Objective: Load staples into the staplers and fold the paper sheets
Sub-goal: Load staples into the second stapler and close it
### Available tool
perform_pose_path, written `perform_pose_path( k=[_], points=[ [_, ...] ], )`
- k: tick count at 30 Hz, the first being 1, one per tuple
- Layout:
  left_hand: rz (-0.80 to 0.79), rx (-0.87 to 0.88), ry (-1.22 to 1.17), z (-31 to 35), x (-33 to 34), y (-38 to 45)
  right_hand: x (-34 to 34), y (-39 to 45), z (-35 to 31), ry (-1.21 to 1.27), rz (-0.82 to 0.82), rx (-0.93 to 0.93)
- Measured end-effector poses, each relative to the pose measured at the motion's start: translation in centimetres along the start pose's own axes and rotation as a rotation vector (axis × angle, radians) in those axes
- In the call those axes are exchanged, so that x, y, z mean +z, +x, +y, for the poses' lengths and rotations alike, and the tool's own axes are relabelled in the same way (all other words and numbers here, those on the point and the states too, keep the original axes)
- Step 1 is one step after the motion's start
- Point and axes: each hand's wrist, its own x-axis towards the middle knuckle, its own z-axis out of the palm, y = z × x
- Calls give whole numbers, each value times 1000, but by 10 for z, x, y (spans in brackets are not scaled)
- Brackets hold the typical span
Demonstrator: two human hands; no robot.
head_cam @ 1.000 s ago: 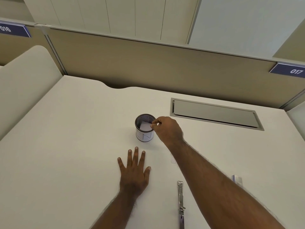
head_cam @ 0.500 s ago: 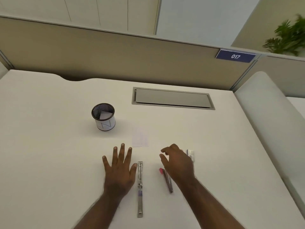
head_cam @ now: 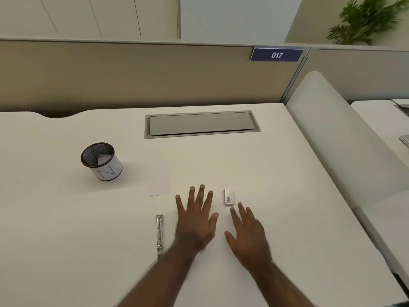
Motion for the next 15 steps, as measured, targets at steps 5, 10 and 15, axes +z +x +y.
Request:
perform_pose_path(
  k=[5, 10, 15],
  points=[
    [-139, 86, 82, 27, 18, 37, 5, 1, 7, -72, 12, -7],
    [-159, 120, 78, 41, 24, 64, 4, 5, 13, -26, -6, 26],
    [-80, 144, 65, 44, 25, 78, 4, 7, 20, 26, -55, 102]
  ],
)
